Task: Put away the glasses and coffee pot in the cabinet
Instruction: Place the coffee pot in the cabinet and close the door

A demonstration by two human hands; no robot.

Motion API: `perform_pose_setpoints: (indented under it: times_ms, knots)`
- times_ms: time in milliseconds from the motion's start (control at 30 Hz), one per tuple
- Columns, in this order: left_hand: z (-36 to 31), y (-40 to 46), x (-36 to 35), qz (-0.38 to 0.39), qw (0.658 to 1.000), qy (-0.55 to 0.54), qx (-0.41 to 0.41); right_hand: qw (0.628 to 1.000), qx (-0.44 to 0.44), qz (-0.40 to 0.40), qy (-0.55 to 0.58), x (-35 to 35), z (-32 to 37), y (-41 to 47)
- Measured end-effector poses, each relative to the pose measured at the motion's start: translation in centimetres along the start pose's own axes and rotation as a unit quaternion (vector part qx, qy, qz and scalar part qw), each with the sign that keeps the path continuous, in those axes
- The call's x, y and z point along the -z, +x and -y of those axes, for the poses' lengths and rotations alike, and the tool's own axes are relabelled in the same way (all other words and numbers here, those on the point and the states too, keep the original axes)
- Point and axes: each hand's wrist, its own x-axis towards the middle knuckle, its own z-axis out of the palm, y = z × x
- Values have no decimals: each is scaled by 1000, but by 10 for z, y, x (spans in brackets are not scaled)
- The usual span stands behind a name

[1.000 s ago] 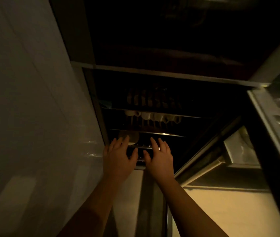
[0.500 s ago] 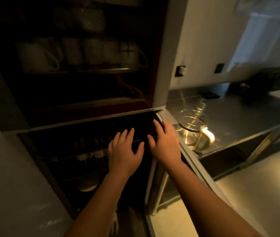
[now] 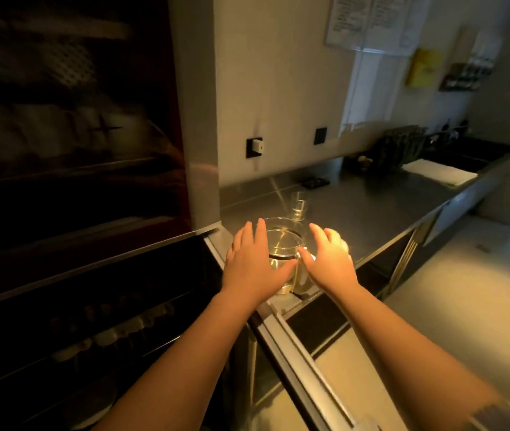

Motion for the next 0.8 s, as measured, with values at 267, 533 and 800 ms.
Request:
perform_pose_setpoints:
  times_ms: [267, 533, 800]
  knots:
    - [-16, 92, -56, 106, 991, 34, 80, 996, -52, 72, 25, -42, -57, 59]
    - [10, 133, -95, 191, 956, 90, 203, 988, -70, 132, 28, -87, -77, 89]
    - [7, 150, -122, 121, 949, -44, 289, 981, -121, 123, 92, -105, -80, 97]
